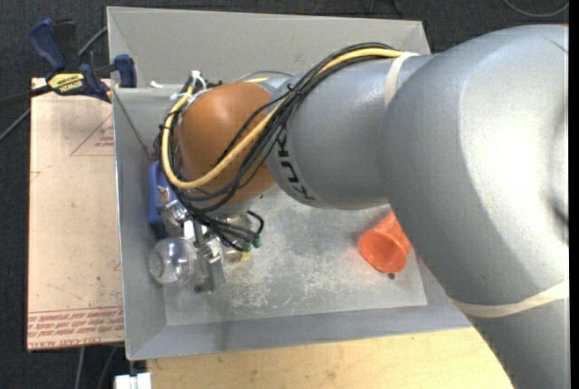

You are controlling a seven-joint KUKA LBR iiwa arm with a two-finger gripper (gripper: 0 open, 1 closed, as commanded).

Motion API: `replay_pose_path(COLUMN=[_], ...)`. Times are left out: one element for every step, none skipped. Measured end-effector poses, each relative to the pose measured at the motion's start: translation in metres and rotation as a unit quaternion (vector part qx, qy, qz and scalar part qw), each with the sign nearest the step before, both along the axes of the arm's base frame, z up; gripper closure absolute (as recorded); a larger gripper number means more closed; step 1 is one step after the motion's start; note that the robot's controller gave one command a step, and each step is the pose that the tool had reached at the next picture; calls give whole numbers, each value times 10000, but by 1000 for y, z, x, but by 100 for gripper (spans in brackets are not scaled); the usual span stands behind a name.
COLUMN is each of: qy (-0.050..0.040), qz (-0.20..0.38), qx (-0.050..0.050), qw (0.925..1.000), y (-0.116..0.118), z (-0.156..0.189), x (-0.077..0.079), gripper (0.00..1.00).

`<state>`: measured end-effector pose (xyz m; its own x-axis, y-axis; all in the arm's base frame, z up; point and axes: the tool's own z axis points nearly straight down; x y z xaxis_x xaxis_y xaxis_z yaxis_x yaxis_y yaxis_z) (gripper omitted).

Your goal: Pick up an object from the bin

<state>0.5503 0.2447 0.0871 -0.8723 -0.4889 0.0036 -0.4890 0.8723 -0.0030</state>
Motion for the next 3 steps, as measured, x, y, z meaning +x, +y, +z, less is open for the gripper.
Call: replay_pose_path(qy=[2,4,5], qz=[148,202,503], qx=[44,47,46], qw=[9999,9998,9987], y=[5,6,3], z=[-2,-3,-14], x=[0,1,-1], gripper=[0,0,0])
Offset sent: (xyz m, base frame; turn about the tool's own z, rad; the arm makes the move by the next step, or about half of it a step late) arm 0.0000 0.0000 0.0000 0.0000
